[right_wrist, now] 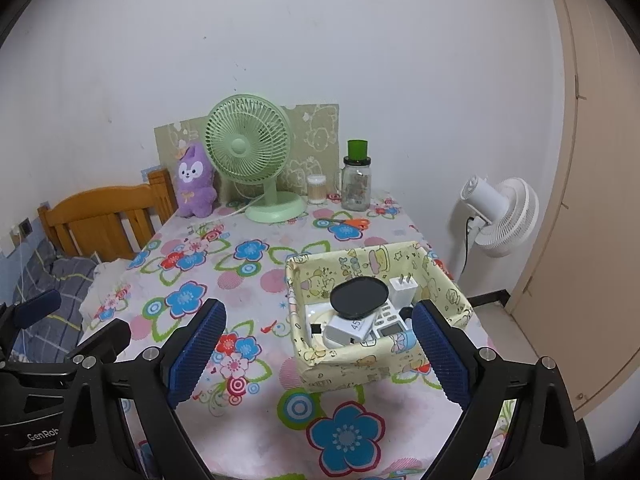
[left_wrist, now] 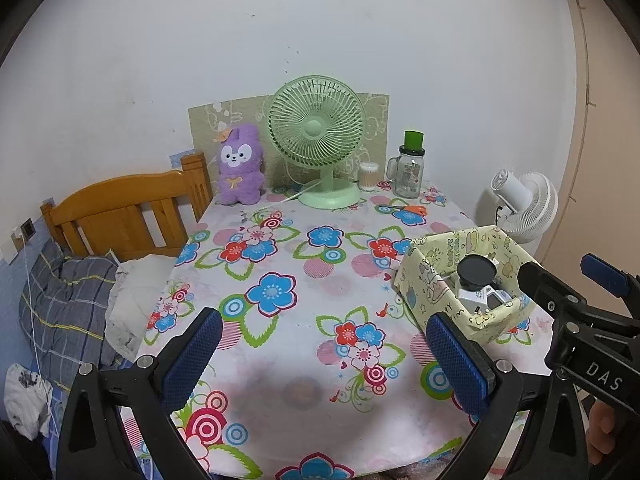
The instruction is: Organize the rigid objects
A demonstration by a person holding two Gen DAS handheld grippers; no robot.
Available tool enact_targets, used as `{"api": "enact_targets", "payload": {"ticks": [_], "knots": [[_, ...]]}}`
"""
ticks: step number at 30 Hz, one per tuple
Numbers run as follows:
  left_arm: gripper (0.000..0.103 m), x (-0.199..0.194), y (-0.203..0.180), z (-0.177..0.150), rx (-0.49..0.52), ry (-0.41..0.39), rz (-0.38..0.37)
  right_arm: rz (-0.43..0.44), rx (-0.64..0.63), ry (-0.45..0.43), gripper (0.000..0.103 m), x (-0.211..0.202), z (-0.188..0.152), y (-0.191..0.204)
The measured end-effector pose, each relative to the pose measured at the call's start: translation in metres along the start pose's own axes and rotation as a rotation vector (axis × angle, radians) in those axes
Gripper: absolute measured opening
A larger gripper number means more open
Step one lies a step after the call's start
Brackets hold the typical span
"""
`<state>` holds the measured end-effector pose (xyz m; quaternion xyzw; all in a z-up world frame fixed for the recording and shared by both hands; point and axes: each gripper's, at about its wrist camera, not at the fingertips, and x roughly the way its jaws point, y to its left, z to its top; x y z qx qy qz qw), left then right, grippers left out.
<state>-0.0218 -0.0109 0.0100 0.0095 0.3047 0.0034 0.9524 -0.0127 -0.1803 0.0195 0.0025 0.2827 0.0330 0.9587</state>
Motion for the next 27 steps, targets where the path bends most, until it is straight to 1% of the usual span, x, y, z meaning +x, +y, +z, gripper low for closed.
{"api": "enact_targets", "payload": {"ticks": [27], "knots": [[0.103,-0.0046,0.0070,-0.0016,-0.012,-0.007,0.011,0.001,-0.017,-0.023,0.098,-0.0065,-0.0008,0.0061]]}}
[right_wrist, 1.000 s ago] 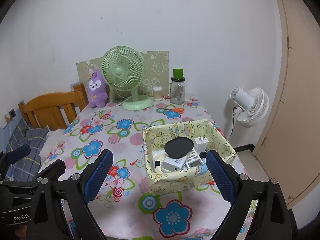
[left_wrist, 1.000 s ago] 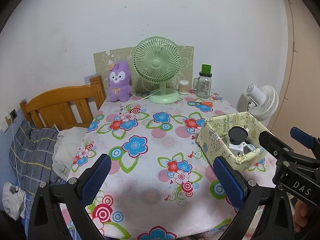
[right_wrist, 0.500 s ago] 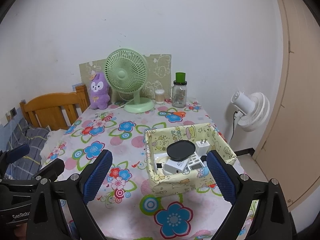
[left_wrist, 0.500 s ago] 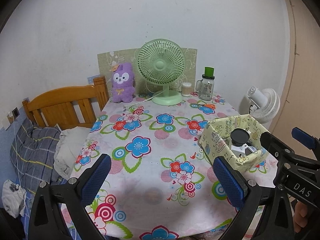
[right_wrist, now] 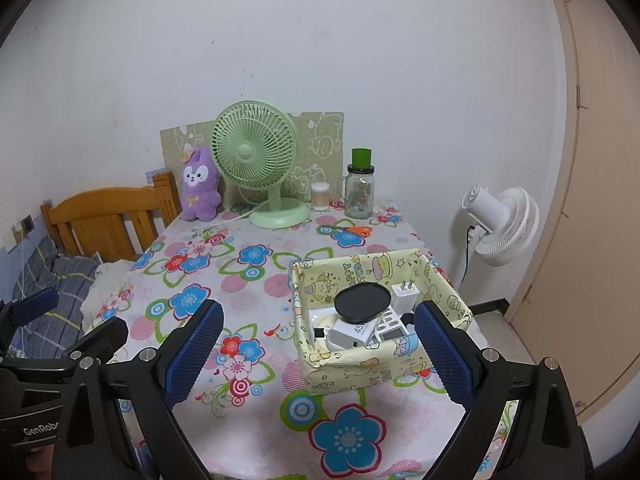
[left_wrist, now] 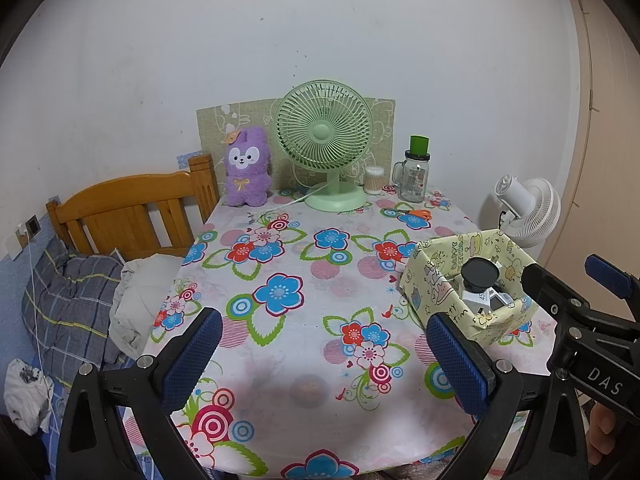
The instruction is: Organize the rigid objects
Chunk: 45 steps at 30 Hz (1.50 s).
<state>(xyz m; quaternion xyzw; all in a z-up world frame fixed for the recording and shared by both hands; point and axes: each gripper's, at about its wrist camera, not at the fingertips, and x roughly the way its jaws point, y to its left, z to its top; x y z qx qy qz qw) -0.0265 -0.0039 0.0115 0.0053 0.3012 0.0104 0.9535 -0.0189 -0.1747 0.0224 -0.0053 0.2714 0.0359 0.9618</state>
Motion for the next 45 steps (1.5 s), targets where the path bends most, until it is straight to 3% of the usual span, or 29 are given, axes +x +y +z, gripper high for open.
{"api": "enact_targets", "payload": {"ticks": [45], "knots": [[0.103,0.0005,-0.0004,0.0011,0.025,-0.020,0.006,-0.027,0.017,-0.012,0.100,-0.0002,-0.0030,-0.0051]]}}
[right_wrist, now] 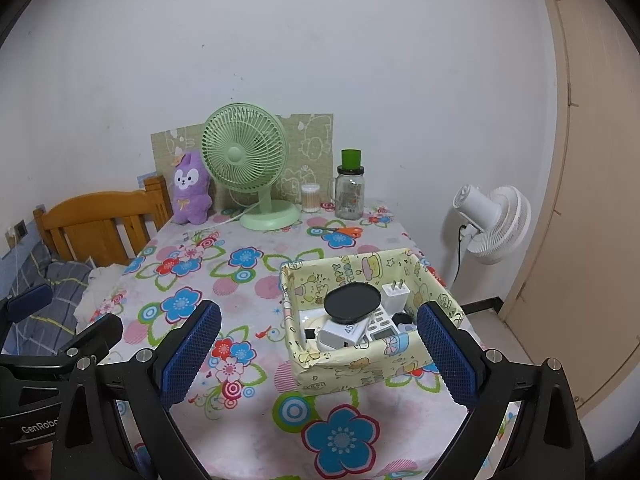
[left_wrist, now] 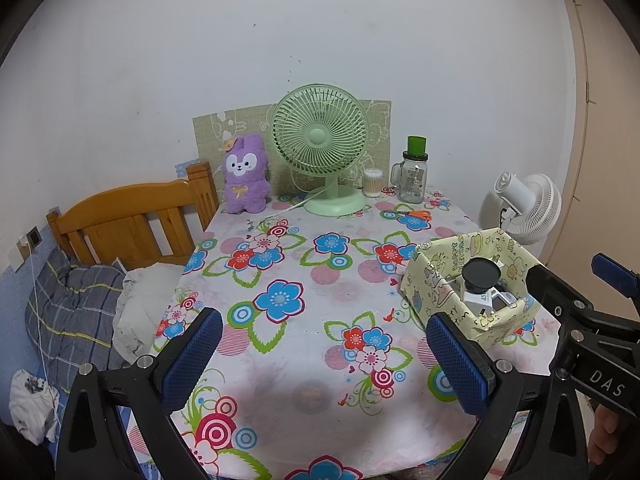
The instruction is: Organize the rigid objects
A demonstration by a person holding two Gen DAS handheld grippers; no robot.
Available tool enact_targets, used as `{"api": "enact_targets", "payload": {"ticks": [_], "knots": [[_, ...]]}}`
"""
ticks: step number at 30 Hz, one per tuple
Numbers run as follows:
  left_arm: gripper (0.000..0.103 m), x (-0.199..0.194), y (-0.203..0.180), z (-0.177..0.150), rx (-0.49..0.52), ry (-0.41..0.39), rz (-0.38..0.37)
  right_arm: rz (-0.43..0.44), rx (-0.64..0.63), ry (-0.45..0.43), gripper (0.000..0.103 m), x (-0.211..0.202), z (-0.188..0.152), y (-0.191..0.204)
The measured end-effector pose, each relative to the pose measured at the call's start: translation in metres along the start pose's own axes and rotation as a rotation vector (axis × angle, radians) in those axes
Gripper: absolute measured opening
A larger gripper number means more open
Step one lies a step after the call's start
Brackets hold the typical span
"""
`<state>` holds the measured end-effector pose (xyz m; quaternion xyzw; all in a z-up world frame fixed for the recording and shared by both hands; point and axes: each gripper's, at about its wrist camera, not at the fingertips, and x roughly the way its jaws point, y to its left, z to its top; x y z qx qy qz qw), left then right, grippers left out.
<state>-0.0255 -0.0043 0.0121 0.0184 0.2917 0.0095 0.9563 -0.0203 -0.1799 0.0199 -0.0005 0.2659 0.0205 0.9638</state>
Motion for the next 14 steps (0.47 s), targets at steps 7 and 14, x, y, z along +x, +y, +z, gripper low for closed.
{"api": "enact_targets", "payload": {"ticks": [7,14], "knots": [[0.103,-0.0003,0.0001,-0.0001,0.000,-0.001,-0.001,0.001,0.000,0.000,0.100,-0.0008,-0.0001,0.0006],[0.103,-0.0006,0.0004,-0.0011,-0.001,-0.002,-0.001,0.002,0.001,0.000,0.100,-0.0008,-0.0001,0.0008]]}}
